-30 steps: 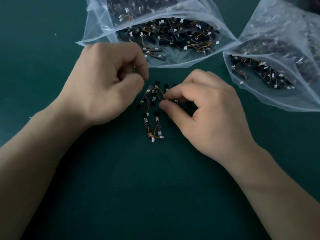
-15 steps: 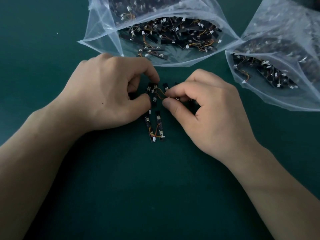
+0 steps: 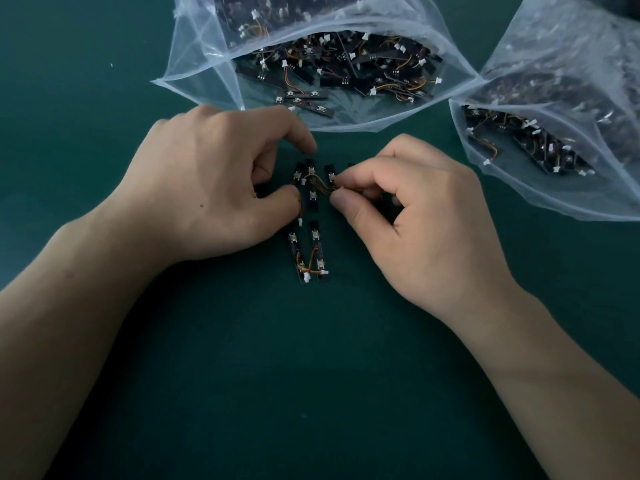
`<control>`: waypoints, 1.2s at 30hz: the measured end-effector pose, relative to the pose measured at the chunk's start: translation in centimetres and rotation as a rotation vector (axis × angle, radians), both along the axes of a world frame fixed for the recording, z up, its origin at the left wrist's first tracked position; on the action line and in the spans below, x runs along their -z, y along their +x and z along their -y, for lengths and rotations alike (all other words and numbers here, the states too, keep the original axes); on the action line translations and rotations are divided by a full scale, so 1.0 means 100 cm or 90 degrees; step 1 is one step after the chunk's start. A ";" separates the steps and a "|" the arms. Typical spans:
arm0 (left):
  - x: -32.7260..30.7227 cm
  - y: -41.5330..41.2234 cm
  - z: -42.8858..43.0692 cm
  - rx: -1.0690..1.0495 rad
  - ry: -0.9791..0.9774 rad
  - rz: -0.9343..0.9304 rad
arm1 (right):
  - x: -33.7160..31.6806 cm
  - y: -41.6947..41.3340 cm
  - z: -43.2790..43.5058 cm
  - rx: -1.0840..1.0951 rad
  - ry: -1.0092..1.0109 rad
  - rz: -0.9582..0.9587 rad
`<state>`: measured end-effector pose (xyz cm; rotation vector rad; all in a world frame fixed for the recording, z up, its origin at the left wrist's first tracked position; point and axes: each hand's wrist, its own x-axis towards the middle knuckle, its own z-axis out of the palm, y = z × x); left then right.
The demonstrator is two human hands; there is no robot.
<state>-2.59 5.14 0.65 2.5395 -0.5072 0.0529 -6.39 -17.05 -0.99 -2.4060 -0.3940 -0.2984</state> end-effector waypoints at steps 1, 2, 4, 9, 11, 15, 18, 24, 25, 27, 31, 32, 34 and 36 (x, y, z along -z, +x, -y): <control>0.000 0.000 0.000 -0.001 0.001 0.001 | 0.000 0.000 0.000 0.002 0.000 0.001; 0.001 0.000 0.000 -0.003 0.000 0.002 | 0.000 0.000 0.000 0.003 0.000 0.002; 0.002 0.000 0.000 -0.006 -0.006 0.002 | 0.000 0.000 0.000 0.005 -0.001 0.002; 0.002 0.000 0.000 -0.011 -0.001 0.001 | 0.001 0.000 -0.001 0.009 -0.010 0.010; 0.003 0.000 -0.001 -0.019 0.006 0.007 | 0.001 0.000 0.000 0.013 -0.010 0.009; 0.003 0.000 -0.001 -0.022 0.014 0.018 | 0.001 0.000 0.000 0.015 -0.011 0.006; 0.002 -0.001 -0.001 -0.032 0.028 0.036 | 0.001 0.000 0.000 0.012 -0.014 0.005; 0.002 0.000 -0.002 -0.045 0.040 0.044 | 0.000 -0.001 -0.001 0.009 -0.012 0.004; 0.002 0.000 -0.002 -0.044 0.041 0.044 | 0.000 -0.001 -0.001 0.009 -0.011 0.005; 0.002 0.000 -0.002 -0.044 0.039 0.041 | 0.001 -0.001 -0.001 0.009 -0.008 0.007; 0.002 0.000 -0.002 -0.042 0.032 0.038 | 0.001 -0.001 -0.001 0.012 -0.009 0.007; 0.002 -0.001 -0.002 -0.041 0.031 0.039 | 0.001 -0.001 -0.001 0.013 -0.010 0.007; 0.002 -0.001 -0.002 -0.040 0.031 0.041 | 0.000 -0.002 -0.002 0.015 -0.012 0.007; 0.002 0.000 -0.002 -0.043 0.030 0.044 | 0.000 -0.002 -0.002 0.017 -0.011 0.010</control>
